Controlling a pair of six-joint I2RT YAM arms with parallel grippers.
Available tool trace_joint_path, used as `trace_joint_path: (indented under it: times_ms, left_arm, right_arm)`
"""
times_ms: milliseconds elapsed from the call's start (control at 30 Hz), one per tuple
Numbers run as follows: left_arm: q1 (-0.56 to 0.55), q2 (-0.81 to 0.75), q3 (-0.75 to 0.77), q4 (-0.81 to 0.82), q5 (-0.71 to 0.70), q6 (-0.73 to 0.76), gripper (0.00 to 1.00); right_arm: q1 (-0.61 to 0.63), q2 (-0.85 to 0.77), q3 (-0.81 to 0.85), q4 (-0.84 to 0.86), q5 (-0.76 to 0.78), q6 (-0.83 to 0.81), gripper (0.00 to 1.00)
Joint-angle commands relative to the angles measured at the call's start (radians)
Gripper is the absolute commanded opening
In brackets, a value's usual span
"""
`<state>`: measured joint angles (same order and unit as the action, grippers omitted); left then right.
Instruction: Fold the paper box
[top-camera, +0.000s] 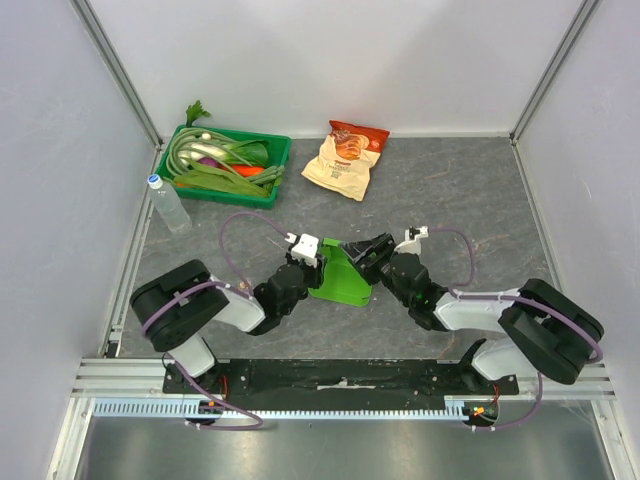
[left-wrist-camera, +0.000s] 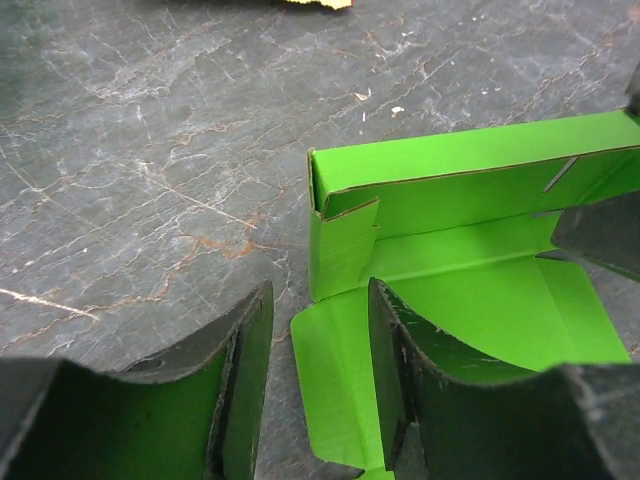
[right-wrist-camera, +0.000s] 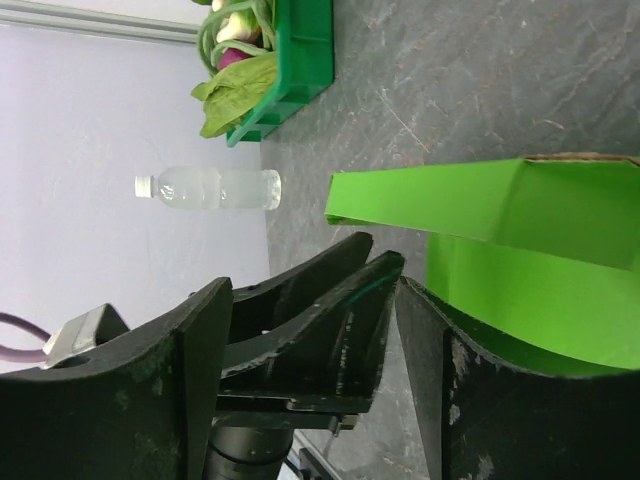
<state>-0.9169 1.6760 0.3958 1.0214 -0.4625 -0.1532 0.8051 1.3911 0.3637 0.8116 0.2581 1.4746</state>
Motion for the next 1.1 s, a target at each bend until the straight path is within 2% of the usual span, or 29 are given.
trace_joint_path:
  times_ms: [0,100,267,433,667,800,900,1067]
  left_arm:
    - [0.001,-0.078,-0.032,-0.027,0.004,-0.042,0.5]
    - [0.016,-0.05,-0.019,-0.02,0.033,-0.039,0.5]
    - [0.062,0.004,0.0,0.026,0.091,-0.063,0.49]
    - [0.075,-0.001,-0.008,0.051,0.111,-0.065,0.45]
    - [0.079,0.001,-0.034,0.083,0.133,-0.075,0.42]
    - [0.087,0.013,-0.038,0.101,0.134,-0.086,0.41]
    - [0.089,0.016,-0.038,0.101,0.136,-0.086,0.4]
    - [0.089,0.017,-0.046,0.105,0.137,-0.094,0.39]
  right_arm:
    - [-0.001,-0.044,0.014,-0.088,0.004,0.045,0.75]
    - [-0.001,-0.02,0.012,-0.063,-0.007,0.098,0.78]
    - [-0.001,0.101,0.017,0.034,-0.006,0.231,0.76]
    - [-0.001,0.197,0.046,0.09,0.015,0.299,0.65]
    - [-0.003,0.187,0.089,0.037,0.049,0.262,0.65]
    - [-0.006,0.16,0.103,-0.055,0.09,0.275,0.66]
    - [-0.014,0.177,0.103,-0.046,0.096,0.299,0.6]
    - [-0.017,0.178,0.144,-0.129,0.132,0.346,0.51]
